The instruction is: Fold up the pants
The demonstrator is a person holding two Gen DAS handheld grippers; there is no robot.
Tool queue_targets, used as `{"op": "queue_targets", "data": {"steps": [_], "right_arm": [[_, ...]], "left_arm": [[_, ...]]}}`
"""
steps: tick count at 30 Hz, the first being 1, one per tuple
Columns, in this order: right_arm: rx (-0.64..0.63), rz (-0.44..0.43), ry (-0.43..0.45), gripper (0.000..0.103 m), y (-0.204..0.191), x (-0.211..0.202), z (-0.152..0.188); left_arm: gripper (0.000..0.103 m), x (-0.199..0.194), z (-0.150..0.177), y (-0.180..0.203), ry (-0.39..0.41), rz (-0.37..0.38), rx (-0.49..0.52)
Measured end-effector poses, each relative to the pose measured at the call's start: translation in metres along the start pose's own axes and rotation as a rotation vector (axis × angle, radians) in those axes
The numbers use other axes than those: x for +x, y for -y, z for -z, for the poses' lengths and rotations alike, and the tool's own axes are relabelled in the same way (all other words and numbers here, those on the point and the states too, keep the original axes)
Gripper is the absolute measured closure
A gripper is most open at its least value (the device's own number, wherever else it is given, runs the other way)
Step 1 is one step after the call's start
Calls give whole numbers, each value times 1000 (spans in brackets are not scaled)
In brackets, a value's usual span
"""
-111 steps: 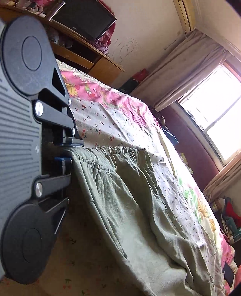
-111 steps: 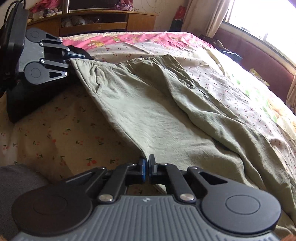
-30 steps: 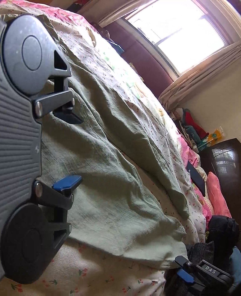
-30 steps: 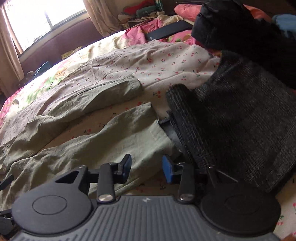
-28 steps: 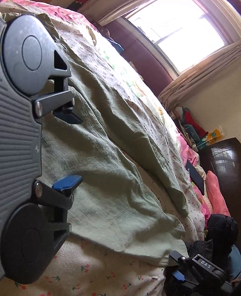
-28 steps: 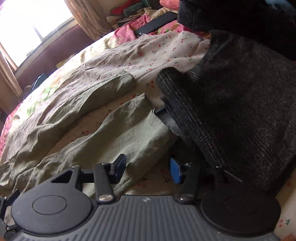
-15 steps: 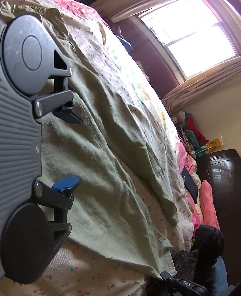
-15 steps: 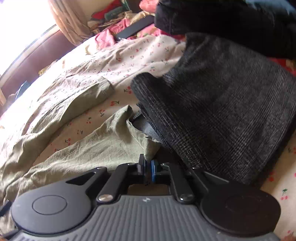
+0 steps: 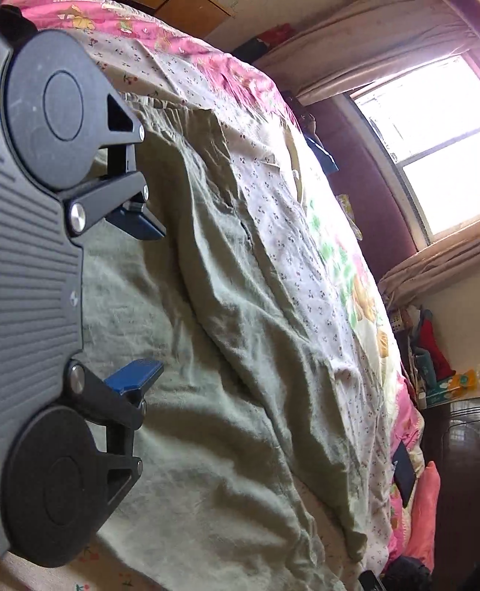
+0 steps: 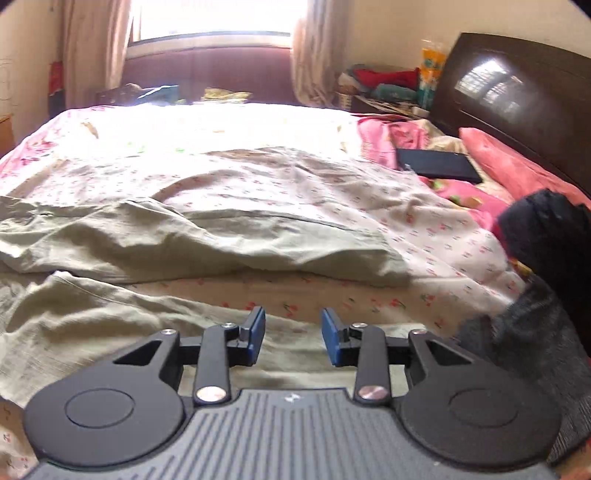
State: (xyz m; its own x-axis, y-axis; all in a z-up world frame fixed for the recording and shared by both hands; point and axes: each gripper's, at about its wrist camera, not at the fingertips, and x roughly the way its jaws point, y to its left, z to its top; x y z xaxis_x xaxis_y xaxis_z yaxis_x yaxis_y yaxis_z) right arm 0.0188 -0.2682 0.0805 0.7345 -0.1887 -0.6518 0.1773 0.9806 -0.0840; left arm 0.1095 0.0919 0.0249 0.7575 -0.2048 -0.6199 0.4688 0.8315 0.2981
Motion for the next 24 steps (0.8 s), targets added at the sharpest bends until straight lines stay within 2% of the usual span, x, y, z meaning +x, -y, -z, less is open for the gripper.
{"op": "queue_targets", "data": {"steps": [2,3,5,7,9,11,15,18,21,22,24], "right_arm": [[-81,-144,-3,64,-27,28,-28],[-115,-193,-3,60,-37,41,-40],[-227,-303,9,59,-75,87,-73],[-316,-394,29,59,-114,133,-101],[-393,-478,39,58,-150,174,-121],[-441,-544,6,57,-179,213,-134],[-552,-590,-48,56,-222,250,-131],[-617,-604,-77,47,-233,252,-129],[-638,-609,-135,46,-238,255,-138],[-627,-609,-153,46,-238,256,-143],[-631,-613,-192,46,-242,262,-147]], "left_arm": [[17,1,-13,-27,28,-16,-19],[16,7,-19,-44,37,-48,-6],[16,28,-26,-73,29,-104,15],[16,65,-31,-113,-34,-165,-4],[16,95,-31,-148,-87,-186,-79],[16,122,-27,-179,-140,-186,-157],[16,155,-20,-205,-206,-165,-222],[17,170,-21,-220,-229,-112,-281],[17,180,-25,-229,-258,-64,-303],[19,183,-26,-230,-270,-53,-302],[34,186,-29,-231,-281,-31,-280]]}}
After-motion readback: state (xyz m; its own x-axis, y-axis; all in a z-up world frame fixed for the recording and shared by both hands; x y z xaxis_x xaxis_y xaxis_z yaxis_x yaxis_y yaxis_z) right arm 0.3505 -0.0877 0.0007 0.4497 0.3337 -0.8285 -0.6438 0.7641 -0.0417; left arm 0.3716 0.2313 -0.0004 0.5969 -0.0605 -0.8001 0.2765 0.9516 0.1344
